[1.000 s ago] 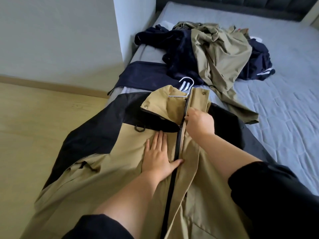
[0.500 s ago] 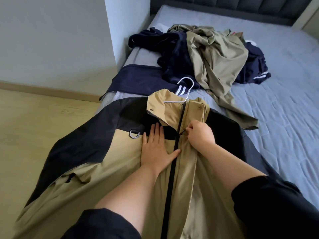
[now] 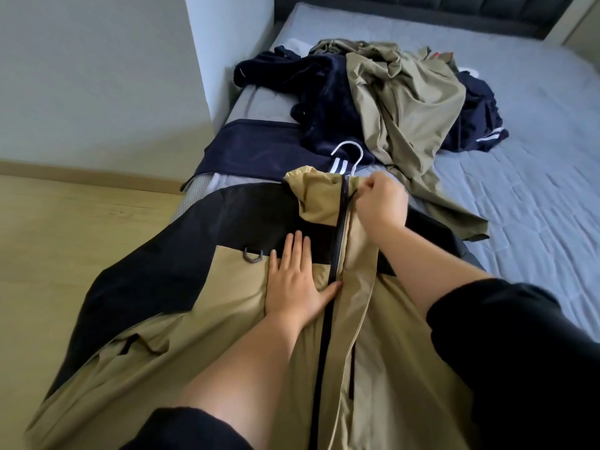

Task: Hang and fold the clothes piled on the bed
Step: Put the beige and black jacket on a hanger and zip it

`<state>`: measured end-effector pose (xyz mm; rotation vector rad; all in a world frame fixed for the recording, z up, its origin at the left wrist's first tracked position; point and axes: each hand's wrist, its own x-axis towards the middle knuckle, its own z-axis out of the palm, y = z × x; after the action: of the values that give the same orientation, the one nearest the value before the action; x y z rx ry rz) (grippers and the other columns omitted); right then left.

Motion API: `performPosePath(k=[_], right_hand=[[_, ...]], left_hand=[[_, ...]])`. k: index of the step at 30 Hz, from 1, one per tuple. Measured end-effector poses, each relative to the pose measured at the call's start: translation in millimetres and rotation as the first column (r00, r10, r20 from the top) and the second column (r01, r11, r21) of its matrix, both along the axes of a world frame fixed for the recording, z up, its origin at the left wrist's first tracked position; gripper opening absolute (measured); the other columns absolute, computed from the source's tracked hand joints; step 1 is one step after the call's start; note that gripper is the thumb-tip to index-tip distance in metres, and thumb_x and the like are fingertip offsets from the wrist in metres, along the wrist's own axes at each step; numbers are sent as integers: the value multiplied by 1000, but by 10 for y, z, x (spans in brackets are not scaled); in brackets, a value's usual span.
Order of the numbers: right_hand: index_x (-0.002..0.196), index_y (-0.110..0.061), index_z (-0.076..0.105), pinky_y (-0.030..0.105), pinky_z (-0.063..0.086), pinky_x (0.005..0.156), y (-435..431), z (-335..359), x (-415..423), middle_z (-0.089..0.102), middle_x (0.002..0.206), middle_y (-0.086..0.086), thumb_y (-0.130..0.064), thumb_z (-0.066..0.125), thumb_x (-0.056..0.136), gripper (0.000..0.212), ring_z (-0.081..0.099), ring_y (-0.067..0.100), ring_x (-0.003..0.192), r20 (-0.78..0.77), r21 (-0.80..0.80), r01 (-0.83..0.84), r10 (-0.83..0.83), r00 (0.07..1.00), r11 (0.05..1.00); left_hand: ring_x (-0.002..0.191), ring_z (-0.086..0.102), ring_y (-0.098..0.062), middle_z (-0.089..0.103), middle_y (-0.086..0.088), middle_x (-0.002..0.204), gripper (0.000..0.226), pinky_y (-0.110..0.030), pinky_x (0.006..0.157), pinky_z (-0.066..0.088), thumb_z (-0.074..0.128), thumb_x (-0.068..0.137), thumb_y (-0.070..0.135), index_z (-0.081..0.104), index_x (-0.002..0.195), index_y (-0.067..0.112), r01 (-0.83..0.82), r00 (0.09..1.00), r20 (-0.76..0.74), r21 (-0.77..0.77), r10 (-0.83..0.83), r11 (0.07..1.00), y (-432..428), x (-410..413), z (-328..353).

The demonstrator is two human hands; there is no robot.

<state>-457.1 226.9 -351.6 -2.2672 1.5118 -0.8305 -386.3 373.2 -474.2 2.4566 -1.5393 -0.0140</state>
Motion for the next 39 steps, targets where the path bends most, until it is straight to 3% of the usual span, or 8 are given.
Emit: performPosePath(k=[7,11,16,23,27,31,34,39], right_hand=[[88,-9,58,30,38,69,-253,288,174,56,85,0,-9,48,92,11,49,18,81,221,5,93,-92,971,996],[88,-11,58,30,40,75,-466,62,-31,56,107,8,-20,53,95,12,53,24,92,32,86,85,-88,996,993],[135,0,41,38,36,98,-626,-202,-286,44,139,22,-44,41,98,58,43,37,127,-230,393,130,-39,972,910],[105,5,63,33,37,80,-299,-377,-562,62,111,26,-38,46,98,47,57,35,105,-26,514,146,-155,988,845],[70,-10,49,29,34,70,76,-313,-796,52,74,8,-32,53,94,34,48,24,79,67,541,146,-215,974,828],[81,-7,57,27,35,66,428,5,-902,54,70,2,-36,62,90,31,52,22,73,141,550,70,-175,974,832],[80,-7,58,29,33,59,744,120,-946,53,67,0,-36,63,89,31,51,20,70,154,559,27,-136,979,829],[77,-7,53,29,35,55,1245,293,-985,54,72,5,-32,68,85,30,52,24,72,147,543,4,-100,984,840]], left_hand=[[143,-22,-13,-10,-4,160,105,-40,115,-11,18,76,80,-6,152,11,19,1000,-11,-22,-19,1000,2,3,8],[146,-15,-16,-8,-3,161,101,-41,114,-12,20,78,80,-5,153,18,25,999,-20,-29,-25,999,4,7,-14],[147,-14,-21,-5,-4,161,88,-45,114,-10,23,80,78,-27,141,40,67,997,-20,-52,-68,996,14,16,-29],[147,-11,-17,-2,3,161,88,-43,116,-7,23,78,77,-23,144,39,70,997,-26,-125,-74,990,21,20,-51],[146,-13,-11,-7,8,160,93,-38,117,-8,28,78,75,-20,145,33,83,991,-96,-106,-94,991,57,30,9],[146,-13,-13,-9,7,160,91,-36,118,-3,47,83,66,-7,150,37,85,969,-238,58,-69,995,153,11,121],[147,-7,-17,-5,1,161,83,-34,119,4,60,87,43,10,152,31,68,852,-523,129,10,989,341,-26,279],[134,37,-11,42,6,143,68,-7,101,33,62,85,18,32,144,36,26,543,-838,-42,-50,999,849,-112,679]])
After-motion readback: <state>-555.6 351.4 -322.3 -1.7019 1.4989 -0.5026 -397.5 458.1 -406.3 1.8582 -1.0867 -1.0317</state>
